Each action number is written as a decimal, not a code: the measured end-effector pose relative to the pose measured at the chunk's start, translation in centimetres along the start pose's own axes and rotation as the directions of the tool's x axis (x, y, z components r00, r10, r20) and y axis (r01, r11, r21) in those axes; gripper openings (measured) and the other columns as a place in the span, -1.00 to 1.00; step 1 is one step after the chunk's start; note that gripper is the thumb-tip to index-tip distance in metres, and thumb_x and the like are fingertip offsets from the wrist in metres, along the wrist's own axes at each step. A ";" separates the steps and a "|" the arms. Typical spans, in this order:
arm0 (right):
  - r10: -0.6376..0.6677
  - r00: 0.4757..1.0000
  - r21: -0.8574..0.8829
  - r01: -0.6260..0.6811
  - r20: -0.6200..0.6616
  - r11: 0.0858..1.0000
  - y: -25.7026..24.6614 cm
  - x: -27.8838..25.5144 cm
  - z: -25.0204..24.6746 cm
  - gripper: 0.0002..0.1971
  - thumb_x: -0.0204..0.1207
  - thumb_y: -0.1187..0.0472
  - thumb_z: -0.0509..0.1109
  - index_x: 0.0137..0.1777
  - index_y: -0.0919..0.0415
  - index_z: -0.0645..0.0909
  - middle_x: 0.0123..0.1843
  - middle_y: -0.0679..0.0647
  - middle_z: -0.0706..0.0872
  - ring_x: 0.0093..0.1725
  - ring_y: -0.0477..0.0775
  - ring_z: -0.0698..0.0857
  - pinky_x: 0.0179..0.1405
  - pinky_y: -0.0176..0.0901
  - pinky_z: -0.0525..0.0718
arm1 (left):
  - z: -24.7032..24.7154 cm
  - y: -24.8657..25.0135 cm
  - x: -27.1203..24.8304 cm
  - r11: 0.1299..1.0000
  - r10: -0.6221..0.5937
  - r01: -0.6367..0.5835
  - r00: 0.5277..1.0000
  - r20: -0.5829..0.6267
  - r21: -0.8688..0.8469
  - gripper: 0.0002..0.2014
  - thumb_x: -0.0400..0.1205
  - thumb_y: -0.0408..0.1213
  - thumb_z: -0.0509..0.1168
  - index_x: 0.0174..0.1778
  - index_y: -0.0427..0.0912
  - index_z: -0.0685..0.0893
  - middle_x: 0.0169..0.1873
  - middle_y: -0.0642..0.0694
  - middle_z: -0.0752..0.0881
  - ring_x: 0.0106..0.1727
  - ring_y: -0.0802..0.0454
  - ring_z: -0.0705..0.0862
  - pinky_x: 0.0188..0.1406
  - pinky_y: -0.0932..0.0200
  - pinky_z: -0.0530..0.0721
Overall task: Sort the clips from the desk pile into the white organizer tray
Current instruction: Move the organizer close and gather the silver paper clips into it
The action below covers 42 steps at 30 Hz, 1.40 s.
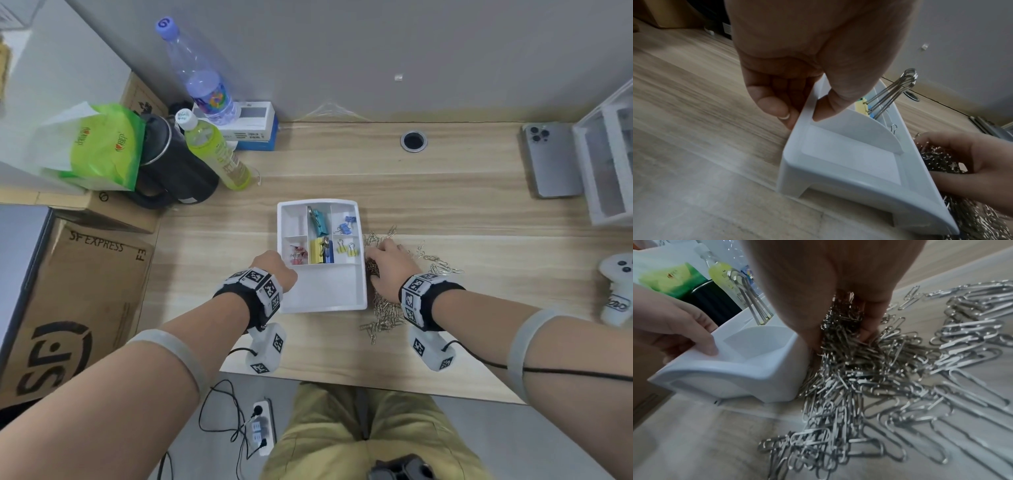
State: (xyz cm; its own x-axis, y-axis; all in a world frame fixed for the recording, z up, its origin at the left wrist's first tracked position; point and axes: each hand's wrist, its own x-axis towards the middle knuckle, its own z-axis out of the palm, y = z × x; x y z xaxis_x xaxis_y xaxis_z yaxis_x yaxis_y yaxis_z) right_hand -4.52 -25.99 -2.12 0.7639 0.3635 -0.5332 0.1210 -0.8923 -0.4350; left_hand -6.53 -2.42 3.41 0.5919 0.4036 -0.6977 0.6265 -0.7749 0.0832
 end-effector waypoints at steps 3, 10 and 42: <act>-0.013 1.000 0.022 0.013 0.014 1.000 0.3 0.2 -0.8 -0.58 0.51 0.34 0.34 0.35 0.01 0.56 0.19 0.11 0.52 0.19 0.22 0.53 0.25 0.05 0.56 | -0.1 0.3 0.1 1.000 -0.008 0.008 1.000 -0.003 -0.017 -0.85 0.51 -0.45 0.17 -0.39 -0.24 0.42 -0.45 -0.11 0.52 -0.46 -0.06 0.51 -0.44 0.21 0.48; -0.009 0.999 0.050 0.007 0.032 0.999 1.5 0.2 -3.3 -0.84 0.49 0.27 0.47 0.03 0.05 0.69 0.12 0.05 0.67 0.05 0.10 0.68 0.03 -0.12 0.61 | -0.1 1.3 0.2 0.999 -0.023 0.021 0.999 -0.040 -0.032 -0.79 0.53 -0.46 0.19 -0.42 -0.23 0.40 -0.47 -0.10 0.49 -0.50 0.00 0.44 -0.49 0.24 0.41; -0.283 0.959 0.141 0.278 0.014 0.950 -5.4 -0.9 -2.0 -0.67 0.54 0.23 0.36 0.24 -0.07 0.73 0.20 -0.12 0.79 0.09 -0.07 0.74 0.19 -0.09 0.72 | -0.4 1.4 0.5 1.000 -0.001 0.001 0.999 0.036 0.019 -0.74 0.59 -0.38 0.24 -0.42 -0.19 0.40 -0.48 -0.06 0.48 -0.49 0.03 0.44 -0.52 0.25 0.41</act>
State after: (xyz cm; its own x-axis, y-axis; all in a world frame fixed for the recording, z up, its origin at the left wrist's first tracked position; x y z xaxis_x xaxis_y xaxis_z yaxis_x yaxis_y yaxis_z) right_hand -4.54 -22.06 2.15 0.6895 0.6045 -0.3988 0.2375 -0.7090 -0.6641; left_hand -5.16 -3.15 3.44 0.5721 0.3867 -0.7233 0.6173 -0.7836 0.0693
